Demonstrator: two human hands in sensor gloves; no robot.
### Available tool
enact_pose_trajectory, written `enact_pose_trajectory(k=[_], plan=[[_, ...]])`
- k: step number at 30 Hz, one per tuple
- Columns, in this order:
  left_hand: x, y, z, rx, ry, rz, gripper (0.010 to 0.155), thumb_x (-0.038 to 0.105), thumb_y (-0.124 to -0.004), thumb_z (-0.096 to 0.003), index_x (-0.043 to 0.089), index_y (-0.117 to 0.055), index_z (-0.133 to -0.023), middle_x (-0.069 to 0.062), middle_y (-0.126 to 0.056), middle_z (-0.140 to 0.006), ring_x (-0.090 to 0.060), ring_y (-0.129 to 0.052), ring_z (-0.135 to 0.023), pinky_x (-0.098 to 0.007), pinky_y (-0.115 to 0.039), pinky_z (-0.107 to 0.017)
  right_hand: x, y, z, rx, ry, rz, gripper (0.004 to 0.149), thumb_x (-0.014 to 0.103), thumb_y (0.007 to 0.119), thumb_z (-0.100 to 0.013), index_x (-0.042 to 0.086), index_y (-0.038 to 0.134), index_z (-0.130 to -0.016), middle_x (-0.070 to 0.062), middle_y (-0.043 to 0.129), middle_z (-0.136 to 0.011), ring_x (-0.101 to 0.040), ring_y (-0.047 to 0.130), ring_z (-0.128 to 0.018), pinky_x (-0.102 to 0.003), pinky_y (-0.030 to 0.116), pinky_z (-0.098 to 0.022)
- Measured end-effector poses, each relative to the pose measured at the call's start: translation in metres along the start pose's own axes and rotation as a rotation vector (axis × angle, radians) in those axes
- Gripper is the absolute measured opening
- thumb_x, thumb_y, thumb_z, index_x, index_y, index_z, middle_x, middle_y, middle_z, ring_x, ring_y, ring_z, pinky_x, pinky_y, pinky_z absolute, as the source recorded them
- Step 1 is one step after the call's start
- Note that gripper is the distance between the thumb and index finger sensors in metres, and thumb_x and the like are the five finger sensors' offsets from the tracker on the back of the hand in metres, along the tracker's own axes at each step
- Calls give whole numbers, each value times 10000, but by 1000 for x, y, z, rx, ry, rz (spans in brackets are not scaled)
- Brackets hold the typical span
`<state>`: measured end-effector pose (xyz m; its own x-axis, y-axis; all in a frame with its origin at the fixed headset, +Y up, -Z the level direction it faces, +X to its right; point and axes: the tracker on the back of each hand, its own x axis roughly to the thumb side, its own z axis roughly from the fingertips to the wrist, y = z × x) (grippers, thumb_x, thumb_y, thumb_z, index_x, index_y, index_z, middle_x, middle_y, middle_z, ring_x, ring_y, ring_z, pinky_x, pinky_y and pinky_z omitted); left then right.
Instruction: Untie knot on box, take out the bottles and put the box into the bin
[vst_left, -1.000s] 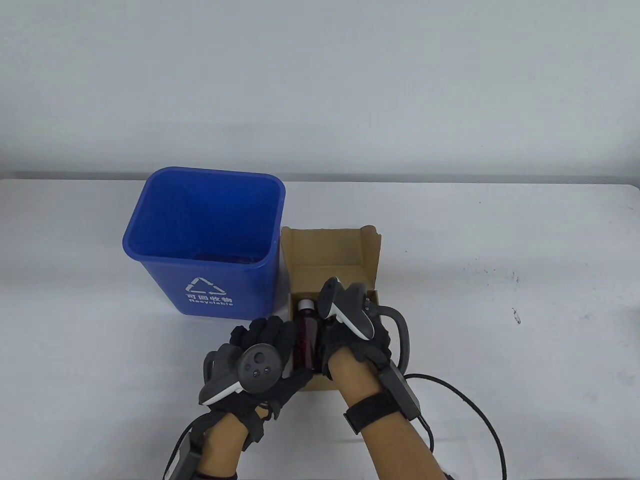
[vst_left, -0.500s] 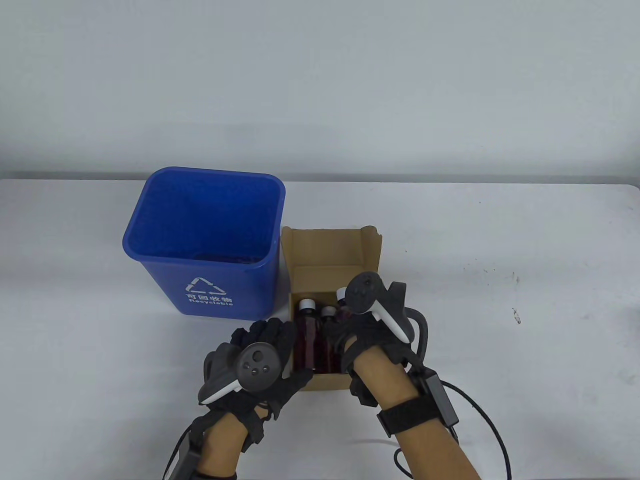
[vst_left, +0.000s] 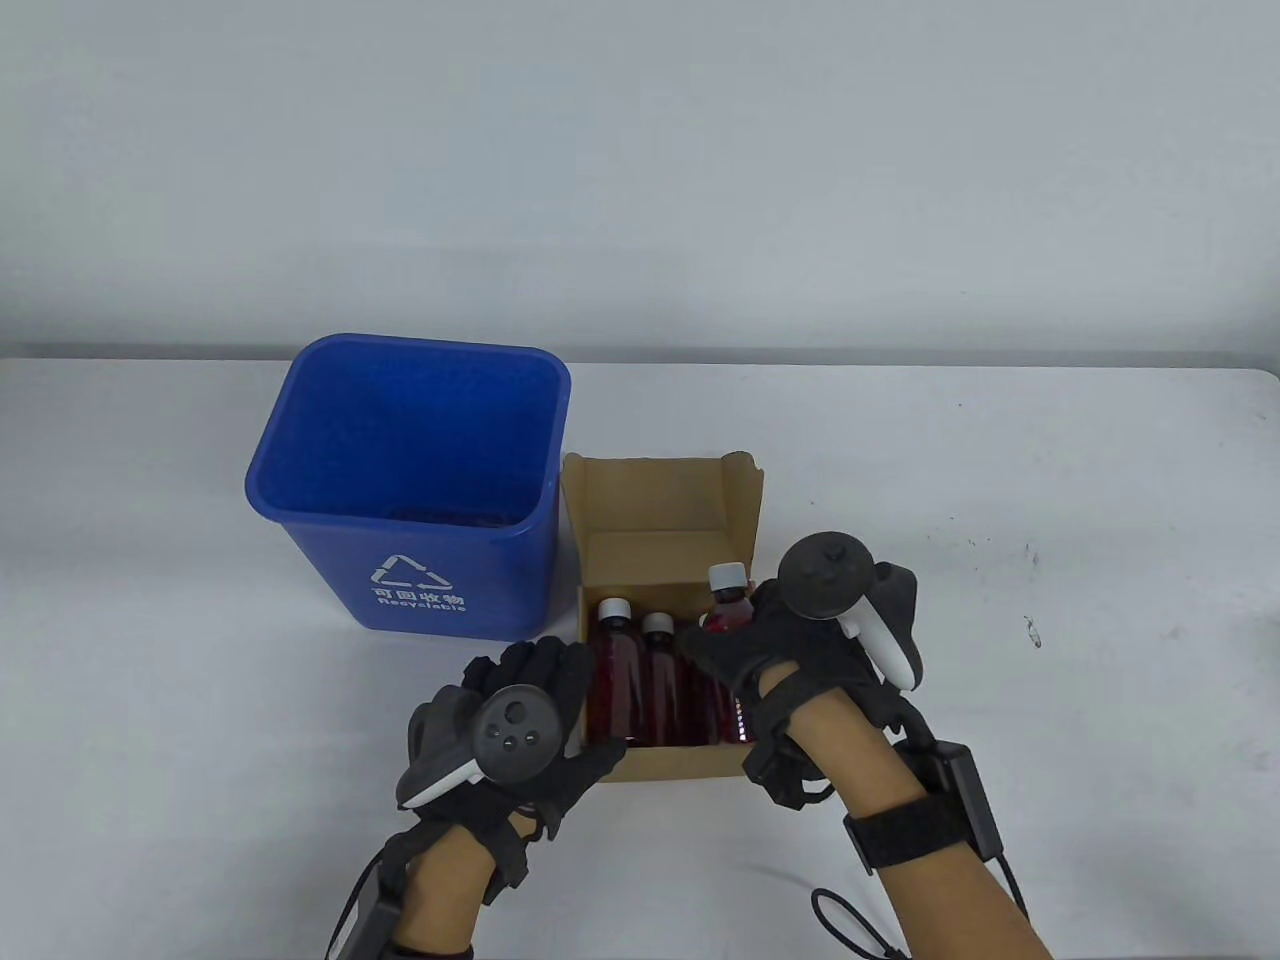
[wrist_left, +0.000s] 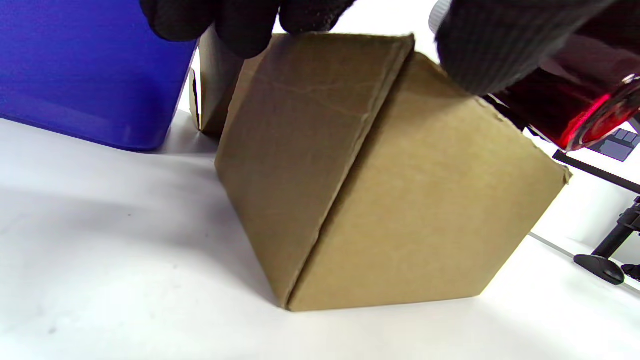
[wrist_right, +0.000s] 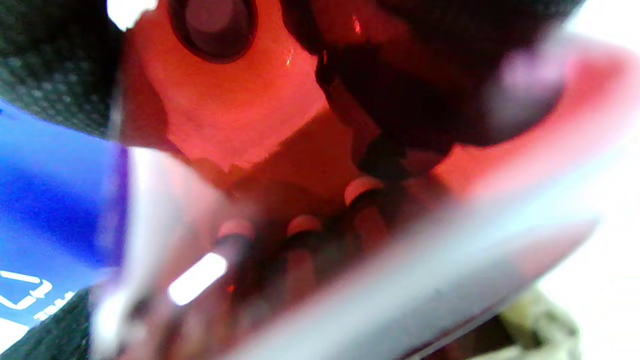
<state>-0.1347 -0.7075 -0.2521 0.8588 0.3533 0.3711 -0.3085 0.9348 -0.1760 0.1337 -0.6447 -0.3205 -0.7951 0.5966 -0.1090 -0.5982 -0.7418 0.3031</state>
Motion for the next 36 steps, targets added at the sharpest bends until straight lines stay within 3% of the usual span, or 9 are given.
enact_pose_trajectory(k=[13,21,27,33,36], plan=[[0,0,0,-4,0,5,933,636,-696,-482,113,-315,-1155,-245,-390,-1160,-609,-408,-1051,-834,-299,-695,-64,-33,-10,-117,10,1,838,605,873,-417,102,475,-956,-73,728,-849,-398,797,-691,-502,710,-496],[0,0,0,-4,1,6,932,635,-696,-482,115,-313,-1155,-255,-389,-1158,-607,-407,-1052,-834,-298,-694,-110,-54,-17,-180,67,0,841,596,904,-401,131,490,-967,-51,741,-873,-361,762,-610,-388,723,-386],[0,0,0,-4,2,5,933,635,-696,-482,114,-313,-1155,-249,-388,-1159,-607,-407,-1052,-834,-298,-695,-148,-68,-18,-261,100,-16,836,511,951,-404,146,497,-1004,-58,705,-910,-428,782,-640,-429,779,-399],[0,0,0,-4,3,5,932,634,-697,-484,114,-314,-1155,-246,-388,-1160,-607,-406,-1052,-833,-298,-695,-177,-77,-17,-371,116,-29,785,412,984,-398,190,516,-988,-53,638,-964,-492,754,-763,-539,775,-508],[0,0,0,-4,3,4,933,636,-697,-482,115,-315,-1156,-247,-387,-1160,-606,-407,-1052,-833,-297,-696,-195,-80,-16,-441,115,-30,791,395,992,-388,175,516,-980,-77,620,-965,-499,766,-770,-540,781,-515]])
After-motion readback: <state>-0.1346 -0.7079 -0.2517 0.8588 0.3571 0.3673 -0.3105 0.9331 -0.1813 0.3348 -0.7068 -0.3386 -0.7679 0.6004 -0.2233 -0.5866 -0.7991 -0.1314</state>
